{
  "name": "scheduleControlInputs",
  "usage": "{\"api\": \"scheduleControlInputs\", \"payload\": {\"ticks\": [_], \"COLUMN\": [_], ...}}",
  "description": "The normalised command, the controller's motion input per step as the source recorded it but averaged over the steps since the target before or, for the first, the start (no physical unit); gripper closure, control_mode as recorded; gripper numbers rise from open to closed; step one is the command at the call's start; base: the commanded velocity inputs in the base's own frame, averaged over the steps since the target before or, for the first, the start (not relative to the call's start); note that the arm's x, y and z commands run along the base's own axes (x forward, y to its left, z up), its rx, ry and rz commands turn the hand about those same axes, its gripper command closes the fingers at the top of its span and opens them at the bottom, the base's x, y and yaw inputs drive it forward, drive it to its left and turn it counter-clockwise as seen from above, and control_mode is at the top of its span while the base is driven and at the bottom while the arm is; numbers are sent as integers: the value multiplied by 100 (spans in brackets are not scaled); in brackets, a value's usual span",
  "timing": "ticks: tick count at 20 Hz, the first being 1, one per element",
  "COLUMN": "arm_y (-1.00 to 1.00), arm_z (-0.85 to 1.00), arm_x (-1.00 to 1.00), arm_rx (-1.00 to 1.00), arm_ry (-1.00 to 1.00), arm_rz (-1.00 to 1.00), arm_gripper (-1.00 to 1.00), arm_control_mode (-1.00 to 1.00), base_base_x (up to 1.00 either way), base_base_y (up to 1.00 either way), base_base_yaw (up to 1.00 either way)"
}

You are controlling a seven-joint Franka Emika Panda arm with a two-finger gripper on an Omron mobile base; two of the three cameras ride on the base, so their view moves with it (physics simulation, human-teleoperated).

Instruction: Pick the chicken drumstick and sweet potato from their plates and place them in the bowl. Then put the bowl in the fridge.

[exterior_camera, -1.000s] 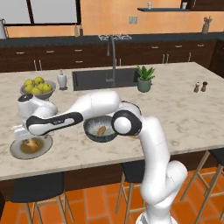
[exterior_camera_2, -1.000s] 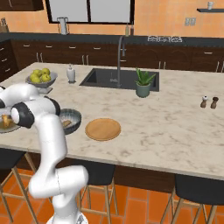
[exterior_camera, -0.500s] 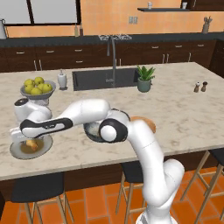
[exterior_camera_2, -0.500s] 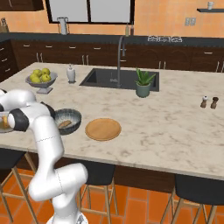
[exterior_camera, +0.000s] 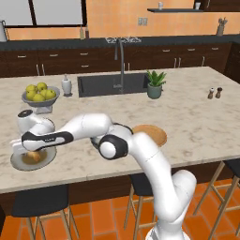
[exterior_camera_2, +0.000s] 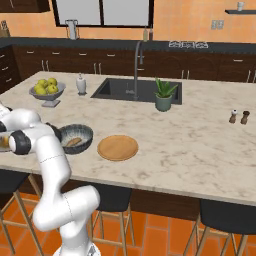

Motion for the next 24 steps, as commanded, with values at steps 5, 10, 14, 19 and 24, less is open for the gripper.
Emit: {"api": "scheduleControlInputs", "payload": {"ticks": [5, 10, 14, 19, 24], "arm_y": [3, -4, -62, -98, -100], "arm_z": [-56, -8, 39, 68, 12], "arm_x": [24, -11, -86, -100, -79], "arm_rx": [3, 11, 21, 12, 8], "arm_ry": [1, 2, 2, 0, 0], "arm_rz": [0, 1, 2, 0, -1], "arm_gripper": [100, 100, 100, 100, 100], "arm_control_mode": [-100, -100, -100, -100, -100], "base_base_x": [0, 0, 0, 0, 0], "base_base_y": [0, 0, 0, 0, 0], "base_base_yaw": [0, 0, 0, 0, 0]}}
